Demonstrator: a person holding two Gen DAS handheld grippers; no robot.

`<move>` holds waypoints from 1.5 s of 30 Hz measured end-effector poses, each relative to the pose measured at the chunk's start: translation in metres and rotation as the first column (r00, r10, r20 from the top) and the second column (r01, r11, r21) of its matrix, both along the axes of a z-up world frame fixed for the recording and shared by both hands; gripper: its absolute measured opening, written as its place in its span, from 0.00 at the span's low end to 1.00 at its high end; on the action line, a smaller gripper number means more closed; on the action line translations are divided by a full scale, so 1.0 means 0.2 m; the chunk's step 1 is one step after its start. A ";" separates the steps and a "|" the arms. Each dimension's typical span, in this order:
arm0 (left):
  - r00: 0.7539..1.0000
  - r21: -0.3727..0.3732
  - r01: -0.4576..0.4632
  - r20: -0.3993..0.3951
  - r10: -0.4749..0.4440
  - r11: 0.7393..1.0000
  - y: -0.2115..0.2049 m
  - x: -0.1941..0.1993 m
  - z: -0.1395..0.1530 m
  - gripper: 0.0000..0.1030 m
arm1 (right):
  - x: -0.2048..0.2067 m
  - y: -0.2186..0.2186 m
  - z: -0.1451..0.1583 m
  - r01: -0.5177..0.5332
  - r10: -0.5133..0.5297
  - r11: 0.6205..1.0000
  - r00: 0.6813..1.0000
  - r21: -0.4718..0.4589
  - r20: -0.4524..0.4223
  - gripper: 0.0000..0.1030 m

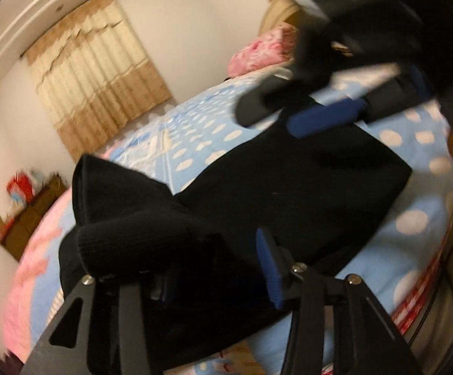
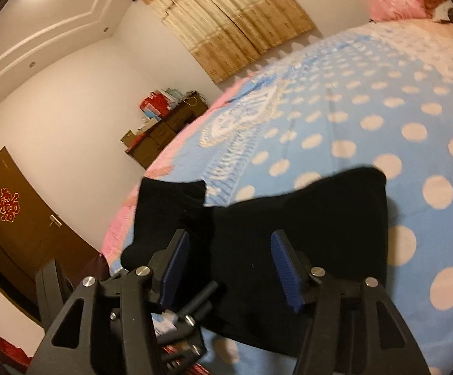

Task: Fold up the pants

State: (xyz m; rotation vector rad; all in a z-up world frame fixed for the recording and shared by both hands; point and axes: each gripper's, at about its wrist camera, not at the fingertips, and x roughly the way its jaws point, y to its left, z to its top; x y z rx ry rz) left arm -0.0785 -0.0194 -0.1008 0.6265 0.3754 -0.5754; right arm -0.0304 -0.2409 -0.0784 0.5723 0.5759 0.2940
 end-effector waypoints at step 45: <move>0.819 -0.432 -0.547 -0.455 0.350 0.717 1.25 0.29 0.35 0.86 | 0.16 0.12 -0.12 -0.156 0.144 0.980 0.985 -0.128 -0.093 0.33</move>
